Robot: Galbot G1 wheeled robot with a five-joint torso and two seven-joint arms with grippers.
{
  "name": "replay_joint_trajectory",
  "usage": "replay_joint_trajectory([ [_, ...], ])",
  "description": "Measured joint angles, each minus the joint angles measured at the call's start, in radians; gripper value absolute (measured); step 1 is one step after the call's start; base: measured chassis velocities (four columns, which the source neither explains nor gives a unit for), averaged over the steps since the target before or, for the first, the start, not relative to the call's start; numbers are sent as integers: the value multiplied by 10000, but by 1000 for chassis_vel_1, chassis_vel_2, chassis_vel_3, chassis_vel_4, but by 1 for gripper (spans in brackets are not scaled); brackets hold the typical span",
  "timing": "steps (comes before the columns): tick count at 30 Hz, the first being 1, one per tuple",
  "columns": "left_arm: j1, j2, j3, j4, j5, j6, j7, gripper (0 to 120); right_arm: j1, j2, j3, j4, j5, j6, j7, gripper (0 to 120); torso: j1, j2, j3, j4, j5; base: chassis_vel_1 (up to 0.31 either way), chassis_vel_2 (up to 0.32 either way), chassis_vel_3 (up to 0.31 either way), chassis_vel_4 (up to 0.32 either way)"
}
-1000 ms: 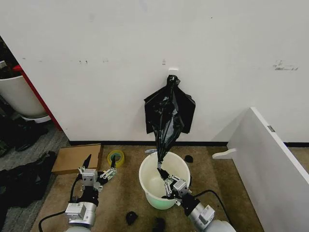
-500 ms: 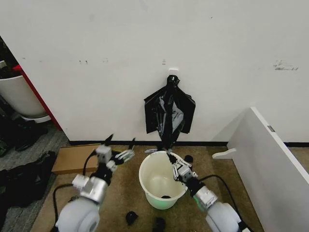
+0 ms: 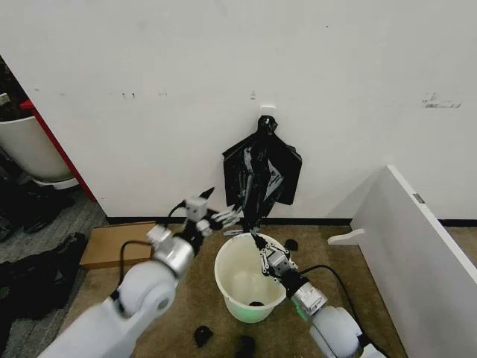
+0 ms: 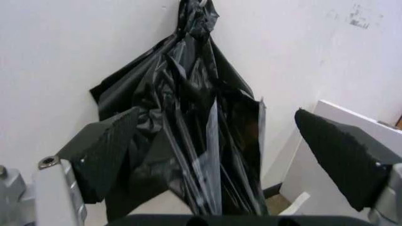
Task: Place the garbage bag over the trash bin.
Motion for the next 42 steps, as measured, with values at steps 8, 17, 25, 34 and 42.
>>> replay_joint_trajectory([
  [8, -1277, -401, 785, 947, -339, 183, -335, 91, -18, 53, 46, 45, -9, 23, -19, 0, -1, 0, 0, 0, 2, 0, 0, 0, 0],
  [17, -1400, -1035, 1062, 1735, -436, 188, -640, 61, -97, 28, 125, 222, 28, 36, -25, 0, -1, 0, -1, 2, 1, 0, 0, 0, 0],
  [25, -1436, -1207, 1115, 1964, -476, 139, -564, 32, -210, 41, 140, 328, 26, 35, -31, 0, -1, 0, -2, 2, 1, 0, 0, 0, 0],
  [34, -1602, -1402, 1225, 2300, -477, 51, -552, 0, -225, 32, 113, 342, 11, 21, -33, 0, -1, 0, -1, 2, 1, 0, 0, 0, 0],
  [42, -1521, -1530, 835, 2284, -743, -126, -693, 0, -529, 12, 346, 654, 325, -82, -65, 21, -1, 0, -2, 3, -1, 0, 0, 0, 0],
])
